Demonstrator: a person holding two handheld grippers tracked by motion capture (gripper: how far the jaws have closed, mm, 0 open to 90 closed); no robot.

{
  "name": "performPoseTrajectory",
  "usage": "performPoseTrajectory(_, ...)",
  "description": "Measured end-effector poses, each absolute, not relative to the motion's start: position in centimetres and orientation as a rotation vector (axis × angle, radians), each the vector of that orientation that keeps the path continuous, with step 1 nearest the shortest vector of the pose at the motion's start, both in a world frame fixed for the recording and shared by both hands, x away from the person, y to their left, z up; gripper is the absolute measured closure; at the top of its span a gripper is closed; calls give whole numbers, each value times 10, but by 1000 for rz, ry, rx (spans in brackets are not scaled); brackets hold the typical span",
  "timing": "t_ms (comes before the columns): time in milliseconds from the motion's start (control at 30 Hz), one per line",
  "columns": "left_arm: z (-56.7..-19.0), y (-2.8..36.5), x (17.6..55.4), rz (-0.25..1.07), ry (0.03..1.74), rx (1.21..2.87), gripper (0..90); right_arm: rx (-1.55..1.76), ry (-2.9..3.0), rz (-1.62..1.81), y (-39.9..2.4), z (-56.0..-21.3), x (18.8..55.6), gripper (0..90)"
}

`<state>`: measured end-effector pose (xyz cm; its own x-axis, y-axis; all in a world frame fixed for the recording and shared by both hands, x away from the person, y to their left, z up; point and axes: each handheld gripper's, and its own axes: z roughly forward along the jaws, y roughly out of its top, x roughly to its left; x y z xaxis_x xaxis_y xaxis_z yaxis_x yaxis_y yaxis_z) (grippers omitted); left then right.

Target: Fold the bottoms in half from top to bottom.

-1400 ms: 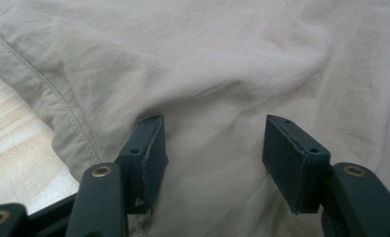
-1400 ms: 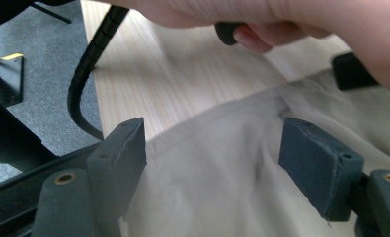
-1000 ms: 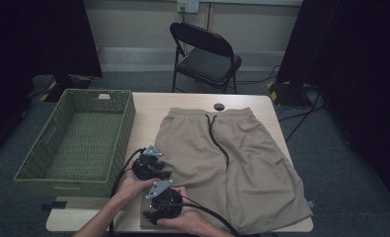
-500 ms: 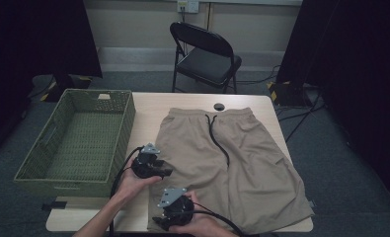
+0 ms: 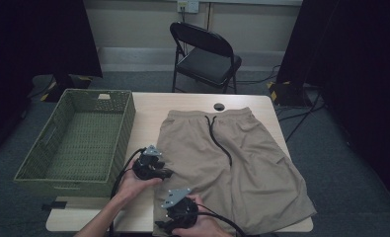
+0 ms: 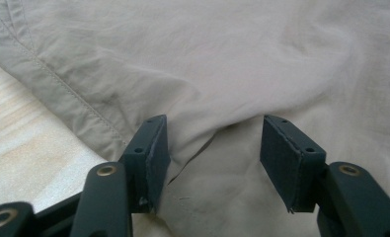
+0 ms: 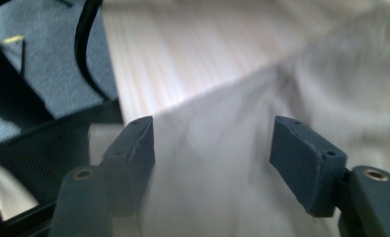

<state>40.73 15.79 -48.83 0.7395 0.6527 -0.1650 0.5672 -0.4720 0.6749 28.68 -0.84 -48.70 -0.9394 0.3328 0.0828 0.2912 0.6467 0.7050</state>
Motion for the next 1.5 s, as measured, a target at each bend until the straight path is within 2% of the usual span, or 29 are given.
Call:
performPoseTrajectory(167, -488, 158, 406, 148, 914, 2198, 440, 546, 2789, 1187, 9, -488, 293, 353)
performPoseTrajectory(200, -488, 158, 406, 147, 913, 2204, 440, 560, 2772, 1166, 14, -492, 294, 327)
performPoseTrajectory(400, -488, 158, 405, 149, 912, 2211, 440, 561, 2731, 1136, 17, -497, 289, 293)
performPoseTrajectory(600, -487, 158, 406, 140, 924, 2200, 439, 558, 2705, 1145, 17, -499, 286, 312)
performPoseTrajectory(633, -488, 157, 406, 144, 927, 2199, 439, 564, 2704, 1142, 17, -498, 286, 349)
performPoseTrajectory(667, -487, 157, 406, 143, 929, 2201, 439, 566, 2698, 1145, 15, -497, 287, 438)
performPoseTrajectory(800, -487, 158, 407, 132, 940, 2200, 439, 563, 2698, 1149, 11, -497, 290, 509)
performPoseTrajectory(933, -487, 158, 407, 127, 947, 2191, 414, 585, 2689, 1150, 8, -496, 293, 687)
performPoseTrajectory(967, -487, 158, 407, 128, 947, 2192, 414, 585, 2689, 1150, 8, -496, 293, 687)
performPoseTrajectory(1000, -487, 158, 407, 125, 939, 2195, 403, 584, 2689, 1153, 8, -496, 294, 748)
performPoseTrajectory(1033, -487, 158, 407, 125, 939, 2195, 403, 584, 2689, 1153, 8, -496, 294, 748)
performPoseTrajectory(1133, -485, 159, 407, 129, 928, 2187, 399, 577, 2698, 1162, 7, -496, 292, 834)
performPoseTrajectory(1200, -483, 159, 407, 140, 929, 2174, 386, 573, 2750, 1194, 4, -495, 290, 865)
performPoseTrajectory(1500, -481, 162, 407, 148, 931, 2162, 382, 521, 2821, 1206, -7, -493, 279, 883)
